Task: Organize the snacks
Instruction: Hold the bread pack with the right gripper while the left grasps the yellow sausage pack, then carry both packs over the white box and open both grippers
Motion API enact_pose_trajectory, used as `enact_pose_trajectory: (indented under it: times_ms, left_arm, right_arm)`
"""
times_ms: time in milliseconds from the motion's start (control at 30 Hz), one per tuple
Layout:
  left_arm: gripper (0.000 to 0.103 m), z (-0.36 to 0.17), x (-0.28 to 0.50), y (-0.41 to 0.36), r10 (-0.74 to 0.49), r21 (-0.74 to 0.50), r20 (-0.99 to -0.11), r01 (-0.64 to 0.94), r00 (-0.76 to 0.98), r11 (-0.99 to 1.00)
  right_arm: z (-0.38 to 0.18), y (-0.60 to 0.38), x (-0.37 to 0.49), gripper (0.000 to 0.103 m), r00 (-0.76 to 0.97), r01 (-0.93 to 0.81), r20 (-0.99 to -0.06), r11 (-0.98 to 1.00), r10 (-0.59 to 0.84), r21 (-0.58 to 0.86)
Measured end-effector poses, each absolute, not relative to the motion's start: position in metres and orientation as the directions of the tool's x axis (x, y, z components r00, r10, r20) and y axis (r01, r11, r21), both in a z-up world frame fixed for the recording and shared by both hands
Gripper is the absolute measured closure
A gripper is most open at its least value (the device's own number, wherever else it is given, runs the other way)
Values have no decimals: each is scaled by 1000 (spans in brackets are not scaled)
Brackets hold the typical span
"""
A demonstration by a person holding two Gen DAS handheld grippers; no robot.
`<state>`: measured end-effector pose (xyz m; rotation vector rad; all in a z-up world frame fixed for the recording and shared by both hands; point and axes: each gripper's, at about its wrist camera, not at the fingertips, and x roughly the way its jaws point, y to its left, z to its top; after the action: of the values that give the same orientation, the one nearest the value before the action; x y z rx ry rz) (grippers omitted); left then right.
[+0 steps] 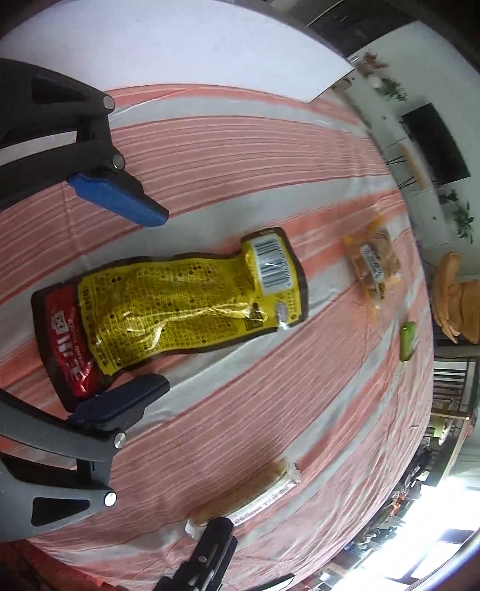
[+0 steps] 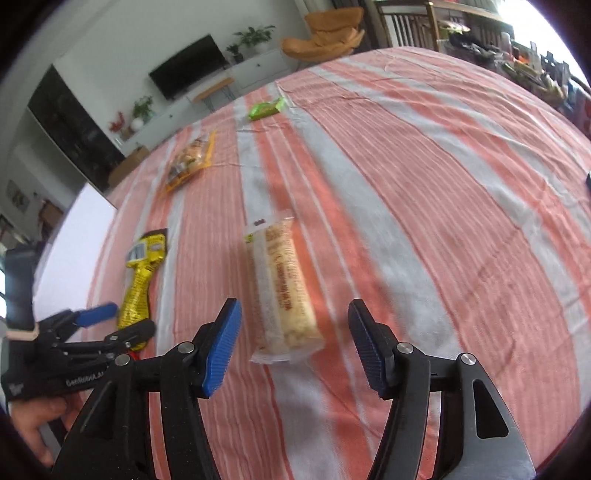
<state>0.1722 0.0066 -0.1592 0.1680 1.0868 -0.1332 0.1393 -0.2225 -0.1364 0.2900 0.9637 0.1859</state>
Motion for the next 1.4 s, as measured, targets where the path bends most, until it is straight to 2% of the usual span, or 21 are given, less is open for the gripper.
enact_pose_trajectory:
  times_ms: [33, 67, 133, 200, 233, 267, 367, 567, 667, 767, 833, 933, 967, 1000, 1033, 1067, 1167, 1233, 1400]
  left_arm:
    - [36, -158, 174, 6, -47, 51, -885, 197, 464, 979]
    - [53, -154, 172, 7, -89, 11, -880, 208, 467, 978]
    - [64, -151, 173, 11, -138, -36, -872, 219, 469, 975]
    - [76, -145, 173, 21, -205, -126, -869, 201, 450, 972]
    - [76, -140, 171, 31, -254, -189, -858, 186, 447, 964]
    - [76, -135, 166, 39, -302, -248, -844, 177, 444, 952]
    - [76, -119, 156, 52, -417, -385, -795, 165, 440, 908]
    - [76, -67, 118, 97, -570, -586, -649, 148, 503, 797]
    - [76, -30, 102, 135, -548, -581, -608, 148, 575, 800]
    - [76, 2, 75, 193, -448, -530, -604, 87, 659, 844]
    - [75, 14, 56, 234, -337, -471, -628, 2, 702, 882]
    - [68, 17, 34, 282, -107, -313, -705, -173, 702, 934]
    - [57, 15, 29, 295, -24, -256, -730, -241, 683, 936]
    - [38, 11, 24, 307, 45, -208, -749, -300, 661, 931]
    - [28, 8, 19, 316, 92, -181, -757, -342, 647, 922]
    - [20, 6, 12, 324, 143, -157, -758, -391, 636, 907]
    - [20, 4, 2, 329, 192, -146, -750, -441, 633, 885]
    - [20, 6, 3, 322, 183, -168, -732, -434, 656, 885]
    - [19, 22, 27, 252, 22, -234, -684, -248, 729, 940]
  right_arm:
    - [-135, -215, 145, 38, 523, -45, -811, 958, 264, 283]
    - [-134, -207, 149, 38, 499, -67, -830, 966, 250, 250]
    - [-134, -187, 156, 42, 470, -132, -856, 977, 213, 170]
    - [-136, -167, 158, 66, 482, -186, -865, 981, 138, 53]
    - [-137, -163, 158, 73, 497, -185, -863, 983, 91, -3]
    - [-136, -162, 157, 73, 492, -176, -866, 984, 92, 4]
    - [-129, -182, 146, 73, 488, -99, -846, 976, 217, 193]
    - [-91, -189, 122, 73, 527, -95, -779, 935, 338, 342]
    - [-54, -163, 112, 73, 541, -182, -731, 906, 416, 381]
    - [-12, -111, 103, 73, 528, -324, -667, 851, 525, 414]
    - [12, -64, 97, 73, 486, -427, -621, 787, 615, 445]
    - [35, 8, 90, 72, 397, -554, -570, 683, 719, 476]
    - [37, 26, 87, 69, 373, -580, -563, 659, 738, 479]
    - [38, 47, 85, 64, 347, -607, -555, 632, 756, 483]
    - [38, 67, 85, 42, 326, -627, -550, 611, 769, 483]
    - [35, 84, 85, 34, 305, -640, -549, 594, 778, 487]
    - [25, 89, 90, 35, 310, -625, -548, 601, 777, 498]
    - [16, 68, 94, 35, 361, -605, -553, 640, 751, 474]
    - [-32, -16, 113, 34, 530, -452, -655, 833, 539, 319]
